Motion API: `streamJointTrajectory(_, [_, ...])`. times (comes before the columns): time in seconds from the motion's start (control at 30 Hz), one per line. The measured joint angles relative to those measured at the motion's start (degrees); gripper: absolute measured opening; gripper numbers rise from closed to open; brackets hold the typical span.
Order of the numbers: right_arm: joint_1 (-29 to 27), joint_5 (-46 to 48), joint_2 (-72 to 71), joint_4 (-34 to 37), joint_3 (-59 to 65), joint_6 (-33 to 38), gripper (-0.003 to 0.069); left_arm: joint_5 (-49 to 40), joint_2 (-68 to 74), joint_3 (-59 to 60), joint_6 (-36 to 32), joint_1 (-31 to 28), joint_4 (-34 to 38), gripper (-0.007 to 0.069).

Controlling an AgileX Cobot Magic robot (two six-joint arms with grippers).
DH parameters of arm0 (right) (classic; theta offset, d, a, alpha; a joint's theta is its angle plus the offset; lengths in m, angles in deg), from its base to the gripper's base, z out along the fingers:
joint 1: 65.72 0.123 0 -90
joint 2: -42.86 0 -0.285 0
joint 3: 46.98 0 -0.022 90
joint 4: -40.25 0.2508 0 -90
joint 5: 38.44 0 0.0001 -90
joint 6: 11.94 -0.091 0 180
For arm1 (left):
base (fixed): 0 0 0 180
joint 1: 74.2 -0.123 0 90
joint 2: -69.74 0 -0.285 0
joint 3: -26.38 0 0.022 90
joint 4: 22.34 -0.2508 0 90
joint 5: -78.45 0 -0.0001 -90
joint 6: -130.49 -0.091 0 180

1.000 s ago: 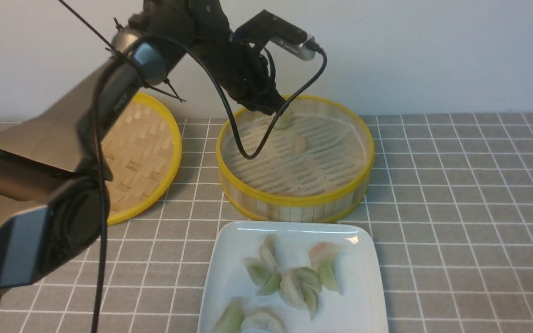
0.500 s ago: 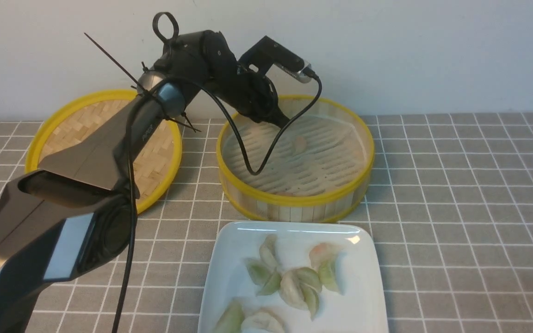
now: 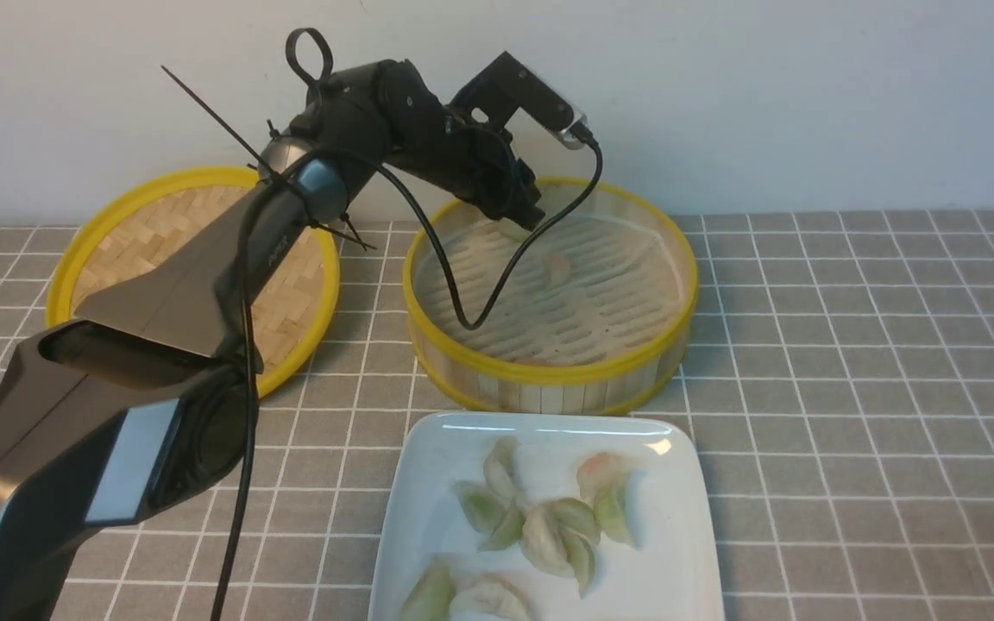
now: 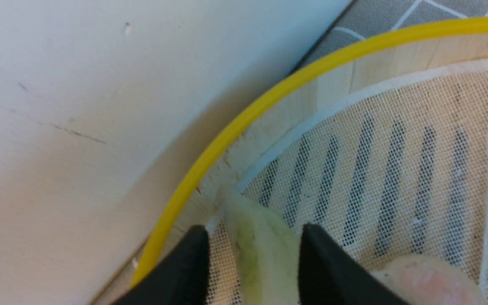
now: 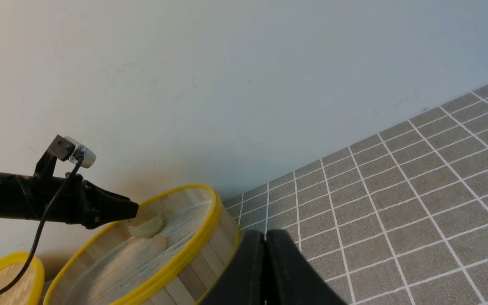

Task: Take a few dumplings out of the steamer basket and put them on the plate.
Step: Use the left arm to grab a dumpling from the steamer

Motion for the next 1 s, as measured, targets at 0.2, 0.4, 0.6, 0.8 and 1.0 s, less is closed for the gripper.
streamJointTrajectory(0.2, [0.0,0.1,0.0,0.0,0.0,0.0,-0.0015,0.0,1.6,0.0,-1.9,0.0,0.5,0.0385])
streamJointTrajectory(0.4, [0.0,0.1,0.0,0.0,0.0,0.0,-0.0015,-0.1,3.0,0.0,-2.6,0.0,1.2,0.0395])
streamJointTrajectory(0.6, [0.0,0.1,0.0,0.0,0.0,0.0,-0.0015,0.0,3.9,-0.1,-3.9,0.0,1.4,0.038])
streamJointTrajectory(0.8, [0.0,0.1,0.0,0.1,0.0,0.0,-0.0015,-0.1,4.2,-0.4,-4.3,0.0,2.2,0.0176])
streamJointTrajectory(1.0, [0.0,0.1,0.0,0.1,0.0,-0.5,-0.0015,-1.9,3.3,-0.4,-2.0,-0.1,1.6,0.0185])
